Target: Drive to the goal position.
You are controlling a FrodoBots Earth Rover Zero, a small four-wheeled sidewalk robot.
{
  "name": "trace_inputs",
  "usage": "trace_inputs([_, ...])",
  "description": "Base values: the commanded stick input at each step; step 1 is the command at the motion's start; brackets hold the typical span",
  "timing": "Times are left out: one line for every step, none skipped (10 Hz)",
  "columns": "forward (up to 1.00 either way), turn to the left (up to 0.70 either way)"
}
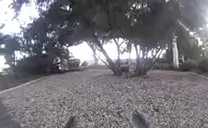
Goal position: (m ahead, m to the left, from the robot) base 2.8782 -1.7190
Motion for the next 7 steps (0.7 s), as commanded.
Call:
trace_inputs([1.0,0.4])
trace_inputs([1.0,0.4])
trace_inputs([1.0,0.4])
trace_inputs([1.0,0.4])
trace_inputs([1.0,0.4])
trace_inputs([1.0,0.4])
trace_inputs([1.0,0.4])
